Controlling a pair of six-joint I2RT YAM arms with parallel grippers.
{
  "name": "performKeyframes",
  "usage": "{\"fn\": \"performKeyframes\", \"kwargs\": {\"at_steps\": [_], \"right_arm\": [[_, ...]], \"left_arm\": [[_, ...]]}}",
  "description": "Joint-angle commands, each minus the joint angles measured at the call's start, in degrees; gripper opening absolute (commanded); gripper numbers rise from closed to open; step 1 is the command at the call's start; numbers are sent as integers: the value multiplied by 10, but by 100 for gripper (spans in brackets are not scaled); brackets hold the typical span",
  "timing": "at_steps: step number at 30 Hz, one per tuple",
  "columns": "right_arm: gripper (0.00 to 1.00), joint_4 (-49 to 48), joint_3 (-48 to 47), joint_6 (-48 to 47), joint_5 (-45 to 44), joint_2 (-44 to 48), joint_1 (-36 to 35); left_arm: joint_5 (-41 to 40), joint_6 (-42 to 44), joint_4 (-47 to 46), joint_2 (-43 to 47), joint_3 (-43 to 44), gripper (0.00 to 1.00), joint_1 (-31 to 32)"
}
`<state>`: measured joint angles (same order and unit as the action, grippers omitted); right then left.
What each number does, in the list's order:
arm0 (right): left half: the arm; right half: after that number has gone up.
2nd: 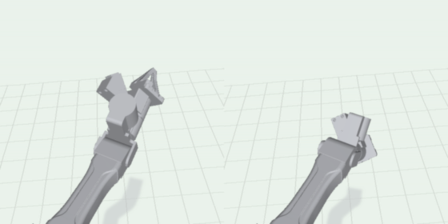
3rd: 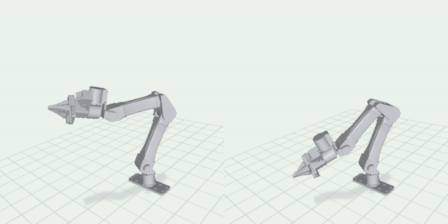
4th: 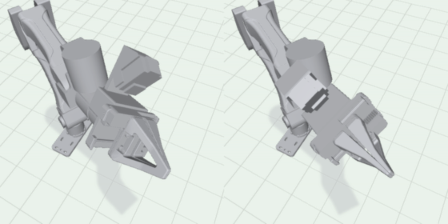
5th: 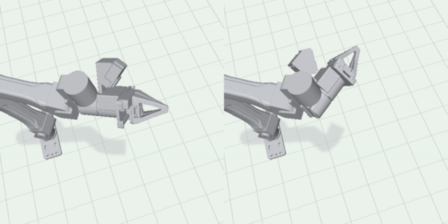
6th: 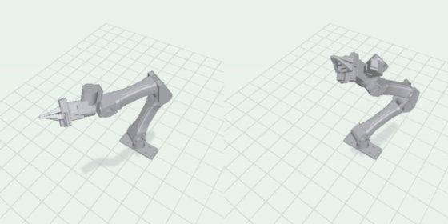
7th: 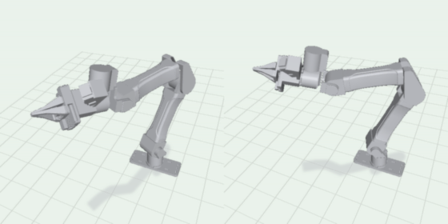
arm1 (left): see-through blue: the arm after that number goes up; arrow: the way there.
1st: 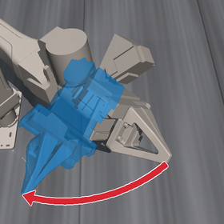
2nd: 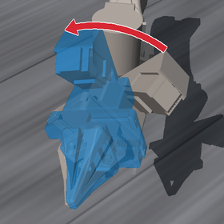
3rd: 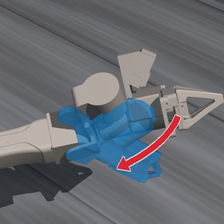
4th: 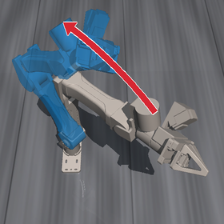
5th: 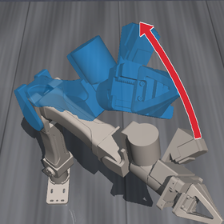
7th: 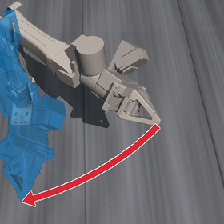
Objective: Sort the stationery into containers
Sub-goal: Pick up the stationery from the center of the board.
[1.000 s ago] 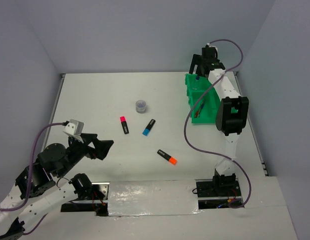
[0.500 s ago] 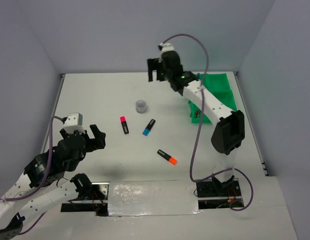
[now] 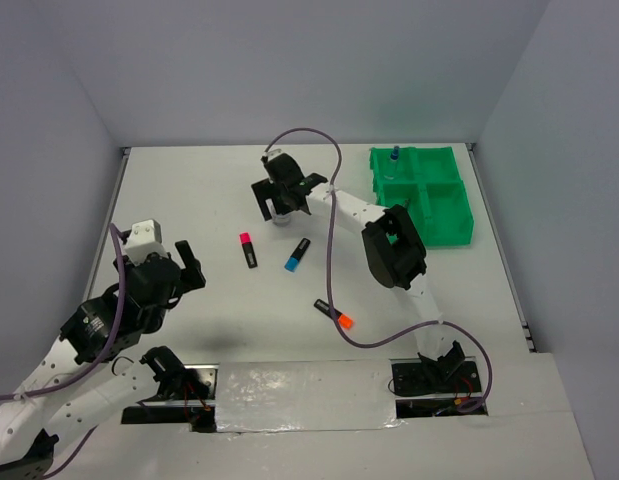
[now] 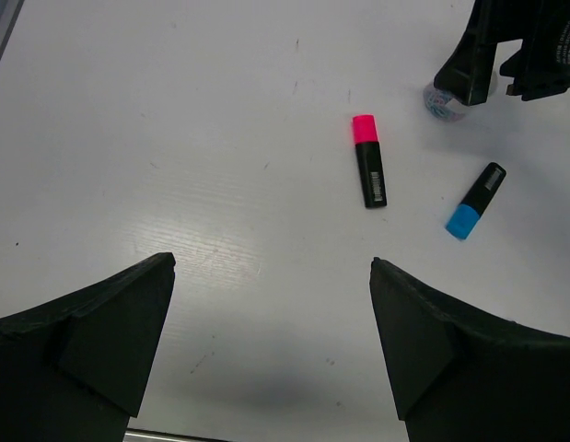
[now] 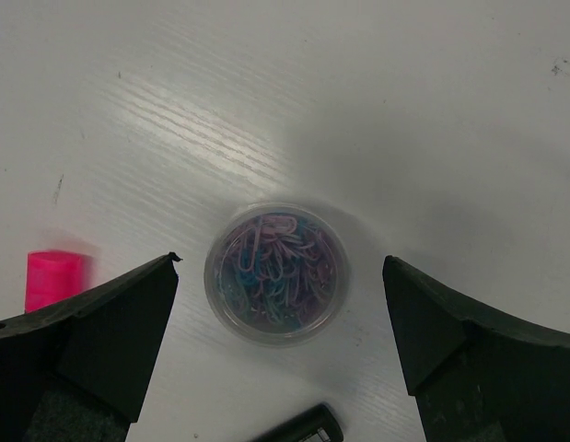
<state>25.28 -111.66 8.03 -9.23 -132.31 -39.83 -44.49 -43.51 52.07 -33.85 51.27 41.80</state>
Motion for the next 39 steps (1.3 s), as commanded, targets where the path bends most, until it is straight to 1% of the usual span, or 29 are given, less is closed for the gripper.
{"fn": "performKeyframes", "kwargs": {"at_steps": [1,3,6,7,8,9,11,13,14,15,16,19,21,22,27,28,29,30,31,33,34,36,37,38,39], "right_arm": [[100,-1,-38,6,10,2,-2],[100,2,-39,10,8,-5,-2],[95,-8,-26,9,12,-4,-3],[88,-8,-24,8,14,-5,-2],[85,-4,-31,8,13,-7,-3],[85,2,-38,10,14,-15,-2],[89,17,-54,13,19,-24,-2],[89,16,-54,15,19,-26,-2],[86,15,-53,13,20,-27,-3],[69,13,-52,14,22,-25,-3],[65,11,-49,14,21,-24,-5],[69,23,-59,13,25,-28,-4],[83,32,-69,10,23,-34,-2],[86,35,-70,9,22,-36,-2],[87,40,-72,4,27,-44,-2],[84,38,-70,4,26,-44,-2],[73,35,-63,4,28,-42,-2],[67,27,-58,4,30,-39,-2],[57,24,-55,4,27,-37,-2],[3,2,-28,3,33,-14,-2],[0,-22,-6,4,40,-2,-2],[0,-38,5,-7,54,48,2],[0,-41,18,-11,55,106,7],[0,-58,38,-12,59,144,19],[0,-96,61,-11,59,186,53]], "left_arm": [[9,20,-29,9,4,99,-3],[12,25,-32,9,4,99,-3],[19,31,-36,6,4,99,-4],[21,33,-39,7,2,99,-4],[26,36,-41,9,2,99,-4],[27,37,-42,10,2,99,-4],[30,40,-46,15,1,99,-4],[34,42,-49,17,0,99,-4],[34,43,-50,19,-1,99,-4],[34,43,-51,20,0,99,-4],[35,44,-51,22,-2,99,-4],[40,47,-54,24,-2,99,-4],[42,49,-56,24,-2,99,-4],[43,50,-57,25,-2,99,-4],[49,55,-61,31,-5,99,-4],[50,56,-63,32,-5,99,-4],[50,56,-63,32,-5,99,-4],[52,57,-63,33,-5,99,-5],[52,57,-64,33,-5,99,-4],[53,58,-64,33,-5,99,-4],[55,59,-65,34,-6,99,-4],[56,60,-66,35,-6,99,-4],[55,60,-65,37,-6,99,-4],[56,60,-65,38,-6,99,-4],[56,60,-65,40,-6,99,-3]]}}
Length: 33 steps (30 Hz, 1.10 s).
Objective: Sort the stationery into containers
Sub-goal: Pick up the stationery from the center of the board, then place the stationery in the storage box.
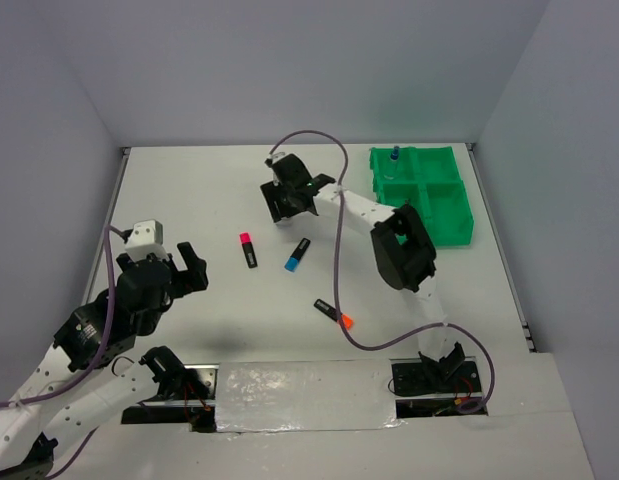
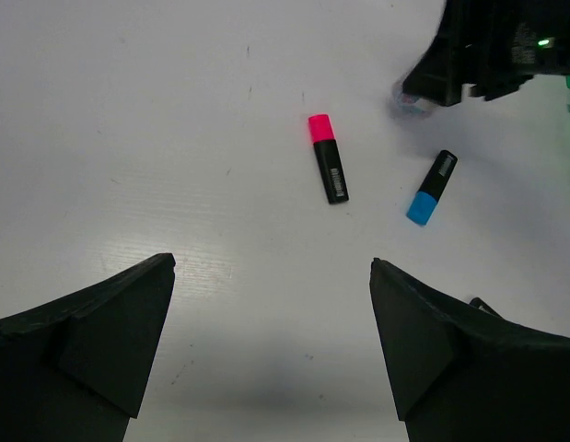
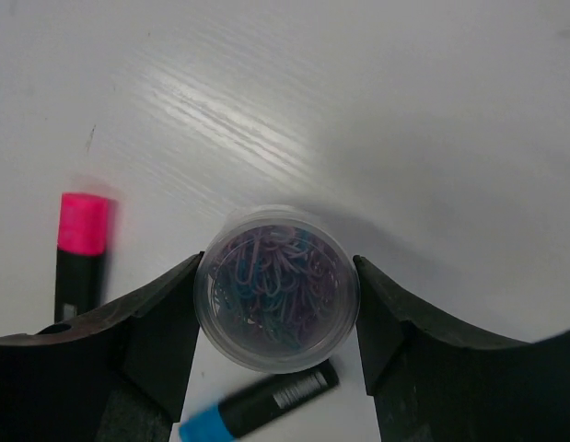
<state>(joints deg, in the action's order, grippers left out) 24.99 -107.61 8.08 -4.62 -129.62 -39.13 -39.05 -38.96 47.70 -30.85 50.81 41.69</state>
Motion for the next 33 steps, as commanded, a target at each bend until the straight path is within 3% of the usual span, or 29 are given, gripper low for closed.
{"fn": "performKeyframes", "kwargs": {"at_steps": [1,5,6,12,21,28,33], "right_arm": [[0,-98,47,5,-40,225,69],[0,-27,-1,21,-191,249,201],[0,-16,-1,25,-204,248,253],[0,-78,75,83,-186,249,386],[0,-122,34,59,-169,150,426],[0,-71,-55,49,-161,38,435],[21,-61,-73,48,-122,-11,448]], "left_arm": [[3,14,-22,13,-3,99,-2],[5,17,-27,26,-4,99,-2],[9,18,-29,30,-5,99,-2],[23,28,-37,27,-7,99,-3],[50,43,-53,29,-11,99,0],[69,54,-63,30,-15,99,0],[79,61,-67,25,-16,99,0]]}}
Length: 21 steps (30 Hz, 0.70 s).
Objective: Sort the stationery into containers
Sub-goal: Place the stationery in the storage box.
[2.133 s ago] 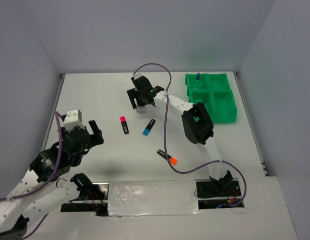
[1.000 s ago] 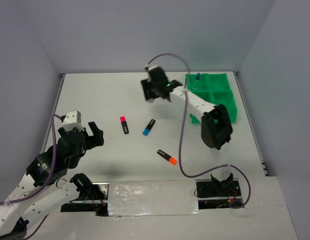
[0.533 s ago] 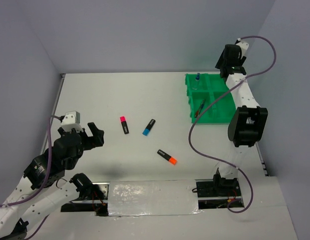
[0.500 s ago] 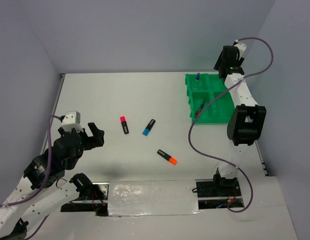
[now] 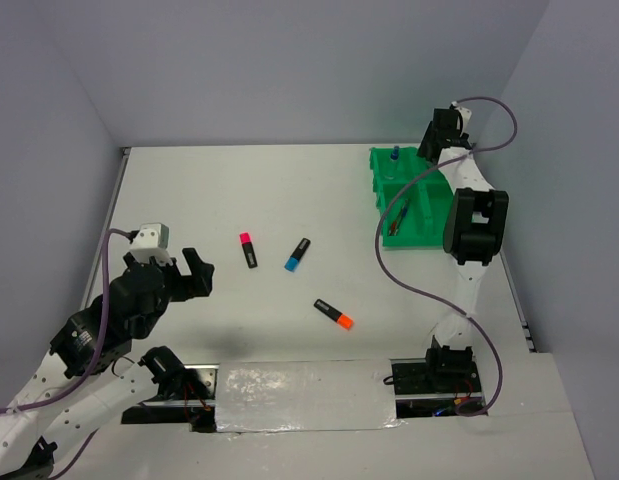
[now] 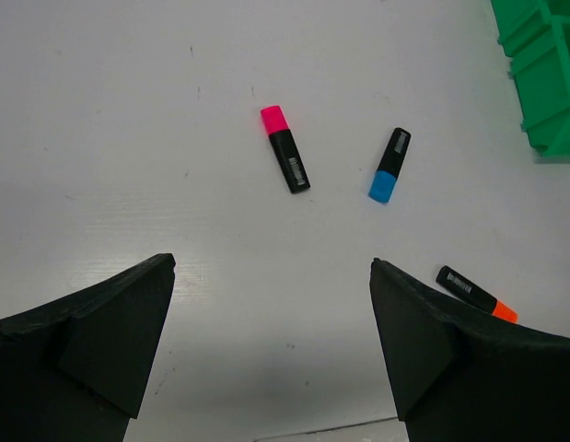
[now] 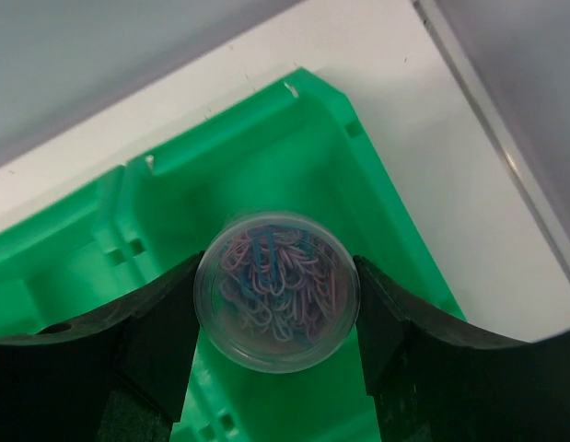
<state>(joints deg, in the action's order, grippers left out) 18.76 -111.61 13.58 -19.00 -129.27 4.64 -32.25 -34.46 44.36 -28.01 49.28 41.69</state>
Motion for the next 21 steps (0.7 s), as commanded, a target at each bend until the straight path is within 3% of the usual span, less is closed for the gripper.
{"fn": "performKeyframes", "kwargs": {"at_steps": [1,4,5,6,7,8,18,21], "right_arm": [[23,2,-35,-8,28,-19,11],[36,8,-48,-15,39,-35,10],[54,8,-48,-14,39,-36,11],[66,7,-48,-15,40,-35,11],[88,10,-50,-11,37,-32,10],[99,9,-50,-10,36,-27,11],[100,36,-64,12,44,74,10],[100,49,-4,36,52,159,2]], "left_arm": [[13,17,-36,-4,0,99,0],[17,18,-37,-6,-1,99,0],[18,20,-38,-6,-1,99,0],[20,21,-38,-5,-1,99,0],[22,23,-40,-5,-2,99,0],[23,23,-41,-6,-2,99,0],[29,26,-44,-10,-2,99,0],[25,23,-43,-10,-2,99,0]]}}
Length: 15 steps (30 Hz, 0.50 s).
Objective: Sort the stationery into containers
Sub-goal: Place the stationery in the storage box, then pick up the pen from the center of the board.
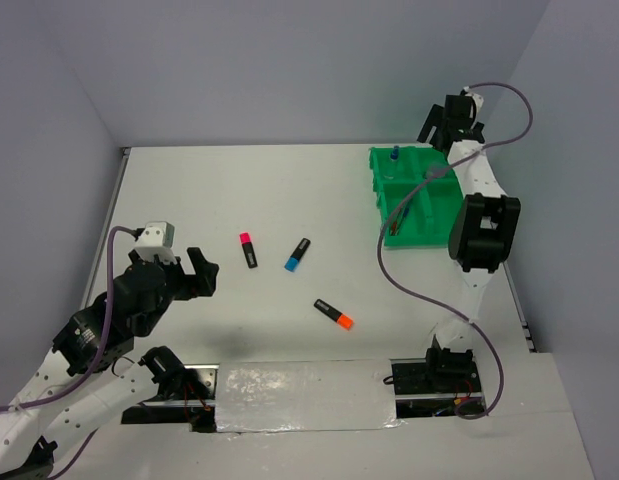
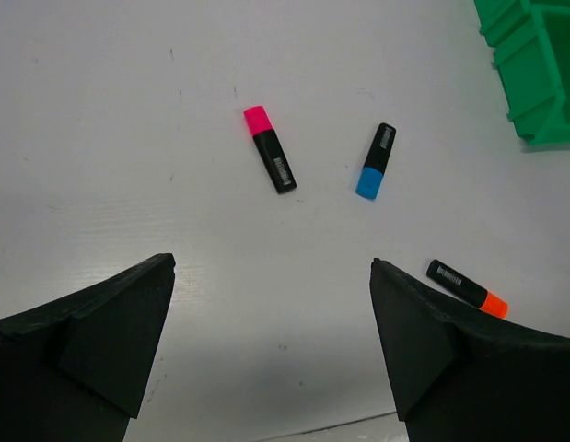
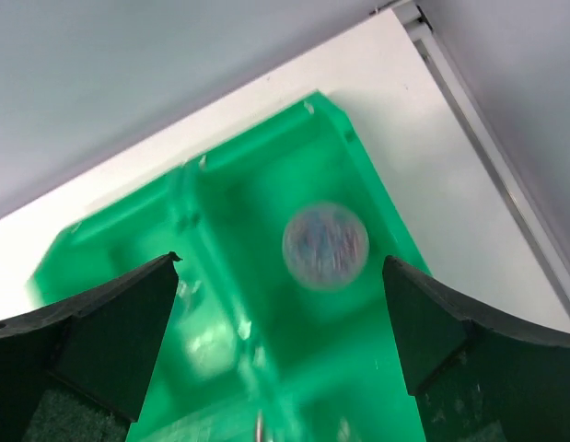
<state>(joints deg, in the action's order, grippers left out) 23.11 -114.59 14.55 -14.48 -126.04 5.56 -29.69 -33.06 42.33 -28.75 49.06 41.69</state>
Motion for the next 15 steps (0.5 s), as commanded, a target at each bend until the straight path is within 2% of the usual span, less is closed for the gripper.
{"fn": "performKeyframes", "kwargs": {"at_steps": [1,4,6,7,8,12,15], "right_arm": [[100,5,54,29,22,151,-16],[100,41,169,5,114,254,-53],[100,64,231,-38,130,306,-163],[100,70,300,-82,139,351,-205],[100,76,328,-96,145,369,-282],[100,70,492,-125,192,446,-417],[100,100,550,-109,191,452,-489]], "left_arm": [[-3,8,-22,-3,1,99,0],[-18,2,-15,-3,2,99,-3],[-26,-3,-10,-3,3,99,-6],[-32,-8,-8,-3,3,99,-6],[-33,-9,-7,-2,3,99,-7],[-27,-6,-11,7,2,99,-8],[-28,-8,-10,11,2,99,-8]]}}
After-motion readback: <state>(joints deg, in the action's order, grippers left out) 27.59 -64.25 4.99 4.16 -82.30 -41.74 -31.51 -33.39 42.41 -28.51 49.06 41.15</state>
